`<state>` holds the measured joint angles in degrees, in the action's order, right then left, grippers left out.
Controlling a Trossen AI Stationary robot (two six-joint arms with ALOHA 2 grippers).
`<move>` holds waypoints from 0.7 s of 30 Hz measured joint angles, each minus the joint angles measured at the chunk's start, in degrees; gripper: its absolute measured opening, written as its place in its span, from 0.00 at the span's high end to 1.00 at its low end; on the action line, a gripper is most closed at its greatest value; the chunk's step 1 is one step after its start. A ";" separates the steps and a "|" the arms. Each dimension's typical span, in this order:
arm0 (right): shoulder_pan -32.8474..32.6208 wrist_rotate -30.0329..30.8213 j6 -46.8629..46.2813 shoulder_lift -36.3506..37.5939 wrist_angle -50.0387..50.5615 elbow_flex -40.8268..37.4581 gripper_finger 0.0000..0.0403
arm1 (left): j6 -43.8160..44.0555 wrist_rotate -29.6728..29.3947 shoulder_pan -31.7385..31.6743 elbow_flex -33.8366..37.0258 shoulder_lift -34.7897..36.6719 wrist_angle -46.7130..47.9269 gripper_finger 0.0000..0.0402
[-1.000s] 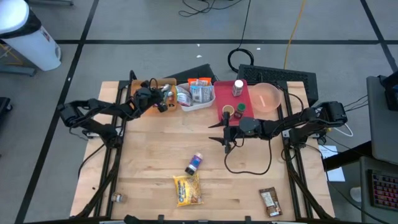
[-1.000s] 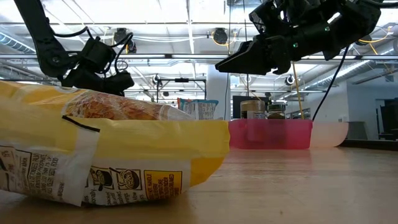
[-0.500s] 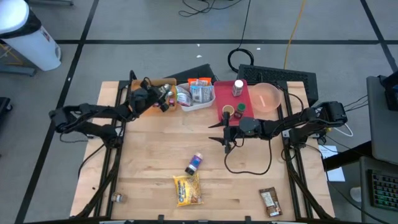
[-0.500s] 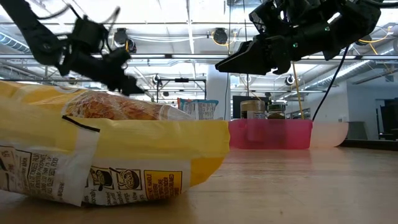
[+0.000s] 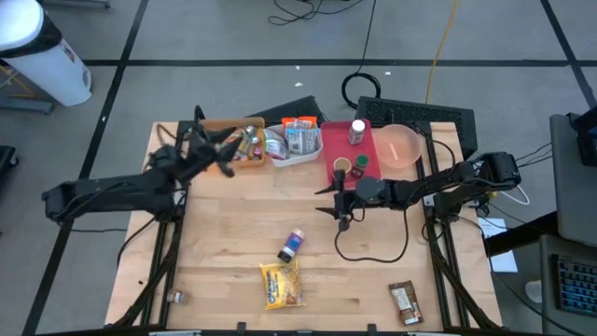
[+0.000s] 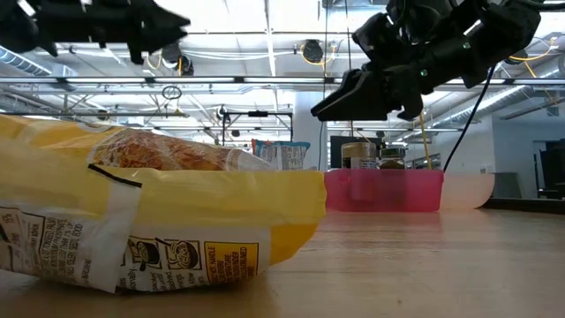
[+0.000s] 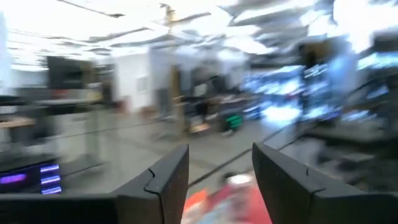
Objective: Pick & Place Food Item
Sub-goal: Put the purple seasoning bottle into the pink bin
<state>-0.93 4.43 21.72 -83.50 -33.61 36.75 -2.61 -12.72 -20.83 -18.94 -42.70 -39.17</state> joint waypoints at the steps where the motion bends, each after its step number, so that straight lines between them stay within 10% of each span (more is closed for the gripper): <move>1: 0.00 0.00 0.00 -0.02 0.50 -0.01 0.49 | 1.35 1.77 0.97 0.00 1.87 0.99 0.56; 12: -0.04 -0.10 -12.43 -0.02 1.24 -0.02 0.49 | 13.76 30.57 8.41 0.00 10.92 13.65 0.64; 21: -1.51 -0.11 -31.87 -0.02 -3.85 -0.02 0.49 | 16.24 26.48 18.86 0.04 2.98 20.92 0.67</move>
<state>-2.44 4.31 -10.15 -83.53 -37.46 36.73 13.63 13.76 -1.97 -18.90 -39.72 -18.25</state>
